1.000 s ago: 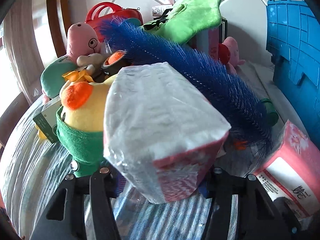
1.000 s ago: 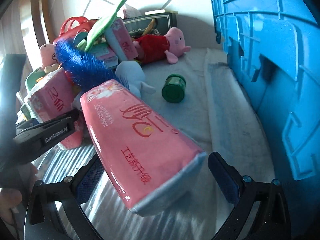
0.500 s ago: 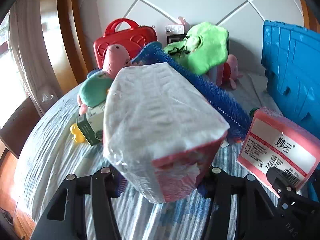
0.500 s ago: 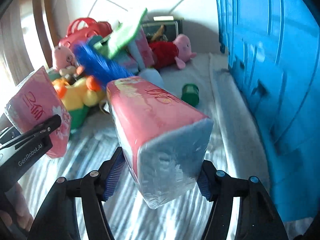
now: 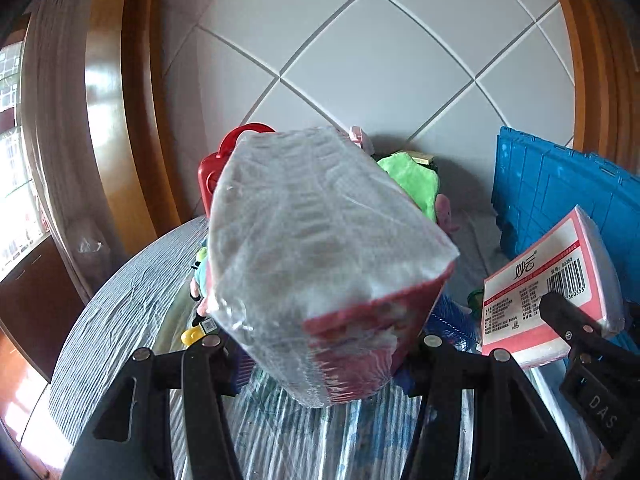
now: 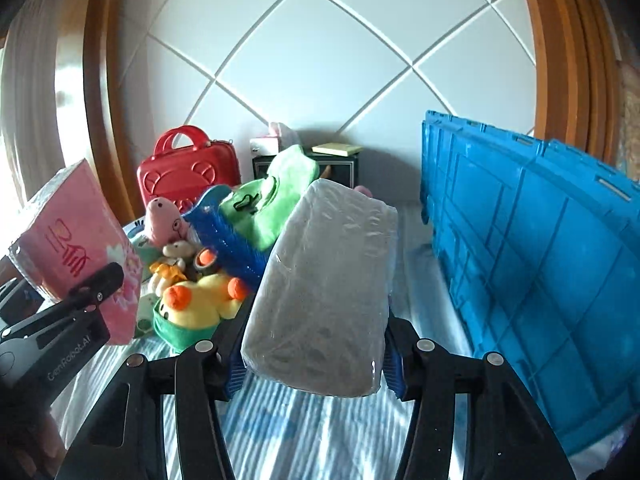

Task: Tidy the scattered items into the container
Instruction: 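Grasp a pink tissue pack with the left tool while the right tool grasps another, then carry both pink tissue packs with both tools over the blue crate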

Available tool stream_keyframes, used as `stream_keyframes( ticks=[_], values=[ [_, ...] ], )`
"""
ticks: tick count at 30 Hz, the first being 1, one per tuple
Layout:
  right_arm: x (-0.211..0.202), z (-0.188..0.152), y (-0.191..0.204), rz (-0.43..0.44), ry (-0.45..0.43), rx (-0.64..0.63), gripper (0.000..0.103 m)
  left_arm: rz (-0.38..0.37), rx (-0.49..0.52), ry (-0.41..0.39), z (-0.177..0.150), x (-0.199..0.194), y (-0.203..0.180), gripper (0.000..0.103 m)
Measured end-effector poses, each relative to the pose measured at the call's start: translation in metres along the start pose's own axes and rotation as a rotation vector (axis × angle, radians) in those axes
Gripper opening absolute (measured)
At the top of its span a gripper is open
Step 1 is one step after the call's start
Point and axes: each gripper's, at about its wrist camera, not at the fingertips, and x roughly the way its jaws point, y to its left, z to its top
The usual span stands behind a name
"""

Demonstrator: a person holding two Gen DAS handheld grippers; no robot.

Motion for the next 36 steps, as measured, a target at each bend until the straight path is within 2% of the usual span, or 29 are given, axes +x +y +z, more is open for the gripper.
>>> stream_keyframes(
  ticks=[11,18,23,29,33,36],
  values=[
    [-0.053,0.038,0.011,-0.084,-0.152,-0.020,0.053,-0.104,0.016,-0.065,0.016,-0.031,-0.001,0.053],
    [-0.090,0.080,-0.025,-0.166,-0.251,-0.021,0.053,-0.199,0.042,-0.131,0.048,-0.055,-0.041,0.053],
    [-0.122,0.112,-0.083,-0.248,-0.323,-0.018,0.053,-0.313,0.041,-0.154,0.082,-0.077,-0.098,0.053],
    [-0.160,0.145,-0.187,-0.347,-0.387,-0.043,0.053,-0.388,0.083,-0.220,0.118,-0.112,-0.206,0.053],
    [-0.178,0.160,-0.267,-0.387,-0.398,-0.089,0.053,-0.424,0.094,-0.166,0.142,-0.121,-0.288,0.053],
    [-0.170,0.170,-0.327,-0.392,-0.339,-0.112,0.054,-0.416,0.143,-0.106,0.154,-0.117,-0.349,0.053]
  ],
)
